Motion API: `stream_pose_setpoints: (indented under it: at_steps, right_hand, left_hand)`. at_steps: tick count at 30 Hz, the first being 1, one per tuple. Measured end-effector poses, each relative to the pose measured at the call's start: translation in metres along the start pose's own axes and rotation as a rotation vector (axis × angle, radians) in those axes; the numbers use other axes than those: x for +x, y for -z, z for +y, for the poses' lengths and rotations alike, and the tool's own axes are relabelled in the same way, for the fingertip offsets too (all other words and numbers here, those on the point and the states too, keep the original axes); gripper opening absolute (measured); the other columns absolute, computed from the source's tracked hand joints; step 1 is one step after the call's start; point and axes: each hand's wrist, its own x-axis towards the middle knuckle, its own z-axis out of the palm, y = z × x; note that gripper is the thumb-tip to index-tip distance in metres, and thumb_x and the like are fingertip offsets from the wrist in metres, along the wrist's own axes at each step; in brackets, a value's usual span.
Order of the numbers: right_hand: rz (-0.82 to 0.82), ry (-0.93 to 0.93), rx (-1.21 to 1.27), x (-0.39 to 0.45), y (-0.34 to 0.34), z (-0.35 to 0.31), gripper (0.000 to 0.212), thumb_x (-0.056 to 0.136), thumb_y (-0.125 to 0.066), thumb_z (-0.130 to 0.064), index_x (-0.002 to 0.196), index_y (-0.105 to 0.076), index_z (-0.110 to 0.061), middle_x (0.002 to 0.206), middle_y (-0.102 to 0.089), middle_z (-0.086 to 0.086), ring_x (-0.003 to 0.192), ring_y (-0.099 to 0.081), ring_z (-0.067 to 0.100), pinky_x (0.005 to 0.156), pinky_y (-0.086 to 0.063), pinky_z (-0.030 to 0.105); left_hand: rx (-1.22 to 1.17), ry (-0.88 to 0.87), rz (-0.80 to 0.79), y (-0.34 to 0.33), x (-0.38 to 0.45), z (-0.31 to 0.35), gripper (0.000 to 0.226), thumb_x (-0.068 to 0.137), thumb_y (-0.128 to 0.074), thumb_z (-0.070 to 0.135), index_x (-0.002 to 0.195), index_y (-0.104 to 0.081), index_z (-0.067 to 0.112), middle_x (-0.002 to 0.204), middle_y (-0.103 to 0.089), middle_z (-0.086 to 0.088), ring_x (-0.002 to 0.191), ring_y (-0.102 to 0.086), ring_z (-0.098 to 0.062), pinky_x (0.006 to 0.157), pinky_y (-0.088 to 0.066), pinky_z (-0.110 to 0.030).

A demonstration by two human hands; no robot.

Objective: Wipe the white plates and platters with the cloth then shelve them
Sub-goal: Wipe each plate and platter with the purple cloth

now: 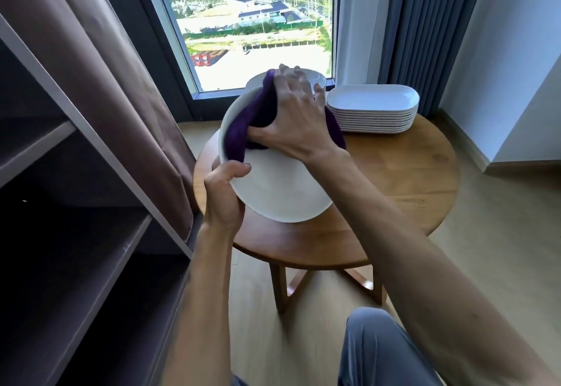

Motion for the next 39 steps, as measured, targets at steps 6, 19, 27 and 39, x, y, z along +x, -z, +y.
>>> stream_pose_setpoints:
  at_steps: [6,19,27,39]
  right_hand:
    - [0.124,-0.103,0.192,0.017,0.017,0.021,0.037,0.084,-0.065,-0.056,0.093,-0.073,-0.022,0.085,-0.071,0.000,0.086,-0.063,0.024,0.075,-0.049,0.035]
    - [-0.045,-0.455,0.576,-0.058,-0.024,0.022,0.106,0.058,-0.091,-0.056,0.140,-0.041,-0.010,0.135,-0.059,0.002,0.125,-0.055,0.019,0.098,-0.044,0.027]
    - [0.029,-0.450,0.201,0.007,0.000,0.024,0.088,0.102,-0.035,-0.062,0.161,-0.004,-0.004,0.168,0.003,0.020,0.156,0.003,0.032,0.125,-0.006,0.052]
    - [0.024,-0.333,0.426,-0.019,-0.016,-0.018,0.034,0.105,-0.038,-0.029,0.113,-0.061,-0.006,0.117,-0.055,0.022,0.110,-0.054,0.042,0.086,-0.039,0.043]
  left_hand:
    - [-0.013,-0.072,0.057,-0.004,-0.005,0.001,0.076,0.050,-0.058,0.023,0.121,-0.061,-0.004,0.113,-0.063,-0.017,0.109,-0.059,-0.037,0.086,-0.049,-0.043]
    - [-0.268,-0.204,0.434,-0.024,0.000,-0.004,0.060,0.075,-0.058,0.021,0.132,-0.062,0.003,0.134,-0.064,-0.024,0.122,-0.063,-0.040,0.109,-0.048,-0.052]
    - [0.027,-0.240,0.141,-0.029,-0.003,-0.020,0.035,0.091,-0.056,0.022,0.123,-0.065,0.013,0.104,-0.077,0.002,0.097,-0.073,-0.016,0.073,-0.060,-0.028]
    - [0.076,-0.170,0.159,-0.043,0.000,-0.025,0.049,0.096,-0.047,0.041,0.132,-0.060,0.011,0.113,-0.073,-0.004,0.109,-0.069,-0.022,0.091,-0.056,-0.045]
